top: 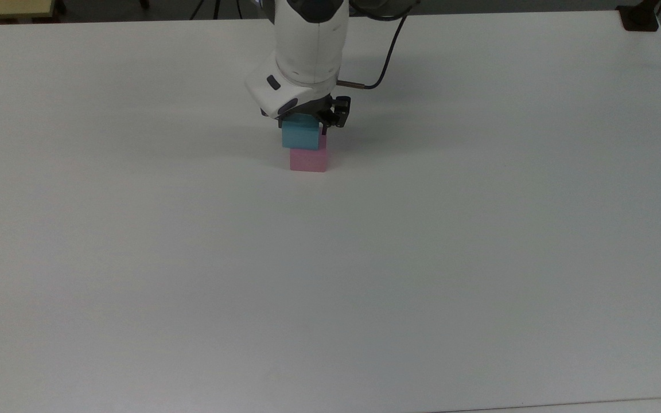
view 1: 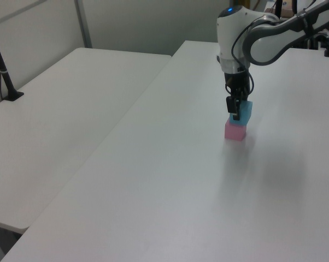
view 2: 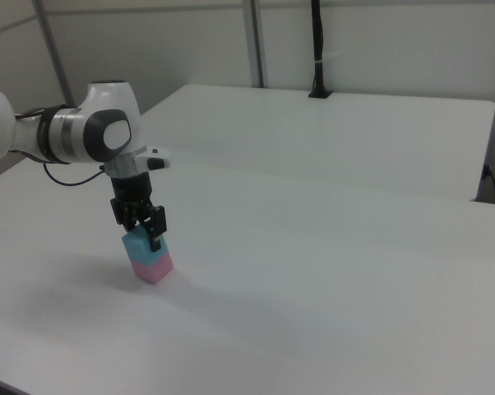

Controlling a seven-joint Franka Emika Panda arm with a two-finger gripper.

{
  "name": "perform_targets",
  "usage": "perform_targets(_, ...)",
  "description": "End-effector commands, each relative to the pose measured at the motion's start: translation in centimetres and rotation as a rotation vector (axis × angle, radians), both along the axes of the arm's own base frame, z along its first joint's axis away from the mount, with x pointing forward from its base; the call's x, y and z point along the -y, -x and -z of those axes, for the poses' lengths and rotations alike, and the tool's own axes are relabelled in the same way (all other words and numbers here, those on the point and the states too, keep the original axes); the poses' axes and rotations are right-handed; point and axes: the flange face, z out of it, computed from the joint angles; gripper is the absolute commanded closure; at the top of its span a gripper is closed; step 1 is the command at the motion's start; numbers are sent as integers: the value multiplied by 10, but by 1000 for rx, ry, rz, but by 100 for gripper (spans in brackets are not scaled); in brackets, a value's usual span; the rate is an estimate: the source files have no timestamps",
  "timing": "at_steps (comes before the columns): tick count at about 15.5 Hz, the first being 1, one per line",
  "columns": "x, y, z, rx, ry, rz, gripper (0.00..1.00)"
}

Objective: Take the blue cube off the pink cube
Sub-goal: 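Lift the blue cube off the pink cube and carry it aside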

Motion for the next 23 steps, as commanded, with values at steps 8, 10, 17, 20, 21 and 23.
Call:
perform_targets(8, 43, 43, -43, -64, 184, -39, 55)
perform_targets(10, 87, 51, -40, -76, 230, -16, 55)
perform_targets(17, 224, 64, -7, -52, 186, -77, 53)
perform_targets(20, 273, 69, 23, 5, 139, -156, 53)
perform_targets(21, 288, 73, 27, 30, 117, -164, 53)
perform_targets(23, 298, 80, 35, 51, 53, -191, 53)
